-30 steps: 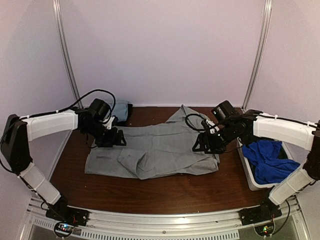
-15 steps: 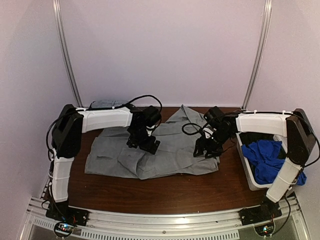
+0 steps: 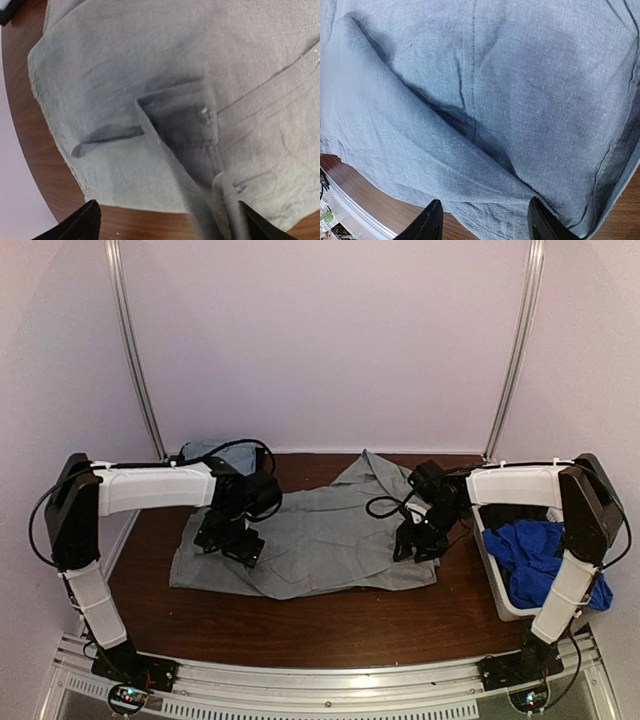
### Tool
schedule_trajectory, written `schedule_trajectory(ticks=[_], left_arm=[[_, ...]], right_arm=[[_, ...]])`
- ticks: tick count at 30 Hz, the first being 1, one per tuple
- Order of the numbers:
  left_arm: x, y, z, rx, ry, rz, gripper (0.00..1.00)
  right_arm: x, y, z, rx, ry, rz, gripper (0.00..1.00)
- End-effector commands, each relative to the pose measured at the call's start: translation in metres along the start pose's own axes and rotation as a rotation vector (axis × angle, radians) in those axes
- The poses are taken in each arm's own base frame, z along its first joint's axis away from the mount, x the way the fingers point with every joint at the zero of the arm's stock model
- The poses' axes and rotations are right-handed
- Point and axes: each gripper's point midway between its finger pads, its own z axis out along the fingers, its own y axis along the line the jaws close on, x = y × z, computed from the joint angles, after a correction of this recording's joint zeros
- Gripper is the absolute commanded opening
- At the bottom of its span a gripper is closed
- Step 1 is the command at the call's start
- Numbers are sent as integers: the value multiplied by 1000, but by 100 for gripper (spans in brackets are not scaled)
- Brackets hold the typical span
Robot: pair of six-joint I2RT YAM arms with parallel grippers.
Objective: Fold and stack the mixed laundry pile
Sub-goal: Smooth out the 1/3-folded shirt at the center of the board.
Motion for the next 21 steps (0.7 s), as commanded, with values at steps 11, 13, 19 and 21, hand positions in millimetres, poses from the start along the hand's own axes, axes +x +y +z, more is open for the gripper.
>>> schedule_trajectory(ticks=[11, 13, 19, 21], left_arm=[[29, -7, 5, 561, -78, -450, 81], [31, -3, 11, 561, -57, -465, 78], [50, 8, 24, 480, 24, -481, 73], [58, 13, 22, 472, 33, -501, 69]], right_arm=[[-6, 8, -16, -46, -24, -67, 59], [-10, 13, -21, -57, -32, -77, 59], [-14, 18, -31, -68, -41, -92, 59], [-12, 19, -33, -73, -39, -93, 59]])
